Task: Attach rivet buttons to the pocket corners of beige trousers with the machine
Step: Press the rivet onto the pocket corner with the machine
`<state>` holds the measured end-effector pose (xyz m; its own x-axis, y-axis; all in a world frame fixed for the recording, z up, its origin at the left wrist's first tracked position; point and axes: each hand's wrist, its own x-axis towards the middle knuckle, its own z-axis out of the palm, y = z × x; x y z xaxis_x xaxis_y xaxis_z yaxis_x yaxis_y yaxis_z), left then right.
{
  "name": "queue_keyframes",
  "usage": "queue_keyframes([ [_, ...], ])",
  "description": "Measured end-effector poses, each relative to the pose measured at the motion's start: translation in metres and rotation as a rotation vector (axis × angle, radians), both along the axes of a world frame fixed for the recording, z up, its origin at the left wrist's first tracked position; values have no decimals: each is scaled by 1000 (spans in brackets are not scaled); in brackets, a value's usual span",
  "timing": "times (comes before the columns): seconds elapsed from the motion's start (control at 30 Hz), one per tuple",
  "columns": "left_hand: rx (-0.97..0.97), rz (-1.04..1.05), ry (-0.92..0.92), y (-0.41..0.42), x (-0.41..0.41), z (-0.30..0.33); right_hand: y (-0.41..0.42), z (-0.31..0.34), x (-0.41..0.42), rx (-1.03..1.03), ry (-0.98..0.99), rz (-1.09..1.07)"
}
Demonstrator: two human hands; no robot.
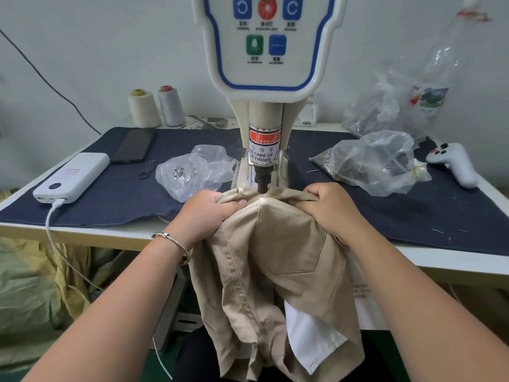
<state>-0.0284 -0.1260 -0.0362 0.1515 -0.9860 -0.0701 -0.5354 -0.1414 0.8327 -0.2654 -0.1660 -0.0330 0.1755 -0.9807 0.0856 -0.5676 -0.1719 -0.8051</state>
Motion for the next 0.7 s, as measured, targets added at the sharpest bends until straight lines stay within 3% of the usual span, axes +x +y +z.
queue_keyframes([
  [0.7, 37, -3, -58, -6, -3, -3, -6, -1, -3, 120, -73, -70],
])
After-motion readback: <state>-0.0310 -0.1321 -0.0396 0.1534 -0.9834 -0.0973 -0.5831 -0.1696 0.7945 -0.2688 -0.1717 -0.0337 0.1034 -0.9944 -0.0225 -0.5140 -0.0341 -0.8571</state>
